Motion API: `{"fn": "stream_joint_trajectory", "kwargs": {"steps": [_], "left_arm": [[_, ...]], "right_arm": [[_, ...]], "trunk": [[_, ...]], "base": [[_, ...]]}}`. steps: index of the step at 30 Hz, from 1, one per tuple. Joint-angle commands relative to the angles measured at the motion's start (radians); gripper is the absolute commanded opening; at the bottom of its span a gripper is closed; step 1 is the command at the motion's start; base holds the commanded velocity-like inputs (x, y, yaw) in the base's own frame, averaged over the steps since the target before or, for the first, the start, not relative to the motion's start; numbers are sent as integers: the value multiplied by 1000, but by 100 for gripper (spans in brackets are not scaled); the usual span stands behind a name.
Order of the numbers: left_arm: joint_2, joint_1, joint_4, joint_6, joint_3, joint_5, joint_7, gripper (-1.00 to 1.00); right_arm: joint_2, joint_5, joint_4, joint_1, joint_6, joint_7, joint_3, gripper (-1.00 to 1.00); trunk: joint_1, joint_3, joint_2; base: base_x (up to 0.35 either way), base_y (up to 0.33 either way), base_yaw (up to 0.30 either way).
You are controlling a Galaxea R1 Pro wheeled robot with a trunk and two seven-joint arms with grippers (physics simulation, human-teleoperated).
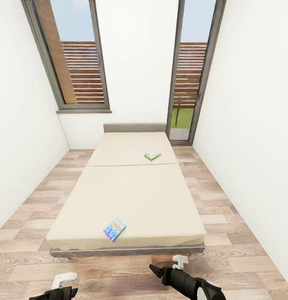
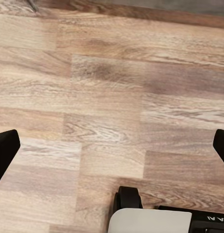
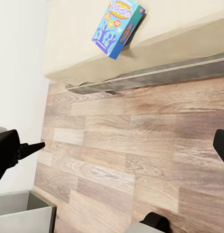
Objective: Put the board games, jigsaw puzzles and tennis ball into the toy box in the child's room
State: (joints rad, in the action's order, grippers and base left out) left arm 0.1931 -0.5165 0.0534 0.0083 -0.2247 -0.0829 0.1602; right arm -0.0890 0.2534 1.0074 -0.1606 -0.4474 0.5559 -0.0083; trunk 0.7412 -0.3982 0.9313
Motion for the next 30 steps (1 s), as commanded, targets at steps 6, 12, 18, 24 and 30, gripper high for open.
{"fn": "stream_joint_trajectory", "kwargs": {"steps": [6,12,18,24,30], "left_arm": [[0,0,0,1,-8,-9,4,100],[0,0,0,1,-8,-9,4,100],[0,0,0,1,-8,-9,4,100],[0,0,0,1,-8,-9,4,100],[0,0,0,0,-8,-9,4,100]], "right_arm": [[-1,9,1,0,-8,-1,-1,100],[-1,9,0,0,-8,-1,-1,100],[-1,8,0,0,-8,-2,0,100],[-1,7,0,0,-8,-3,0,100],[-1,7,0,0,-8,-3,1,100]], "trunk": [[0,9,1],[0,19,1],[0,29,1],[0,39,1],[0,49,1]], "base": [[-1,0,0],[0,0,0],[0,0,0],[0,0,0],[0,0,0]]}}
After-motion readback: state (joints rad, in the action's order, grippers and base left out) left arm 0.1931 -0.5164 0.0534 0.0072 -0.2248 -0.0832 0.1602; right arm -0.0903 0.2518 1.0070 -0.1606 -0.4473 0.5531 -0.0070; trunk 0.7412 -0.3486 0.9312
